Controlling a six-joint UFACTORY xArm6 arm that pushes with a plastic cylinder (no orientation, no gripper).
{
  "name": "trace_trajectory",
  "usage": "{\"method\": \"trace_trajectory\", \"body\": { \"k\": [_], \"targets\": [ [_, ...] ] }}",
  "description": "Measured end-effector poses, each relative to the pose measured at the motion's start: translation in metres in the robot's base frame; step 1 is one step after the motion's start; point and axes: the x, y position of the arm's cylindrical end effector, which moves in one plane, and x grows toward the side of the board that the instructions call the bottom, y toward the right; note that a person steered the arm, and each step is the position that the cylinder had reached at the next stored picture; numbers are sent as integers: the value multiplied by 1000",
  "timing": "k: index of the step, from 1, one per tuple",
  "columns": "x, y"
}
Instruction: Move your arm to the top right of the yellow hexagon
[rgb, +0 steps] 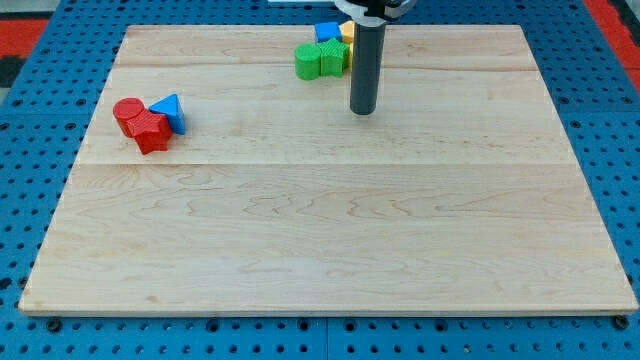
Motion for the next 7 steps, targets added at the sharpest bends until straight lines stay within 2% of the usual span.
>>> {"method": "trace_trajectory", "body": {
  "k": [1,2,3,4,5,7],
  "targets": [
    [0,18],
    [-31,38],
    [-139,62],
    [-161,62],
    [-163,5],
    [-163,40]
  ]
}}
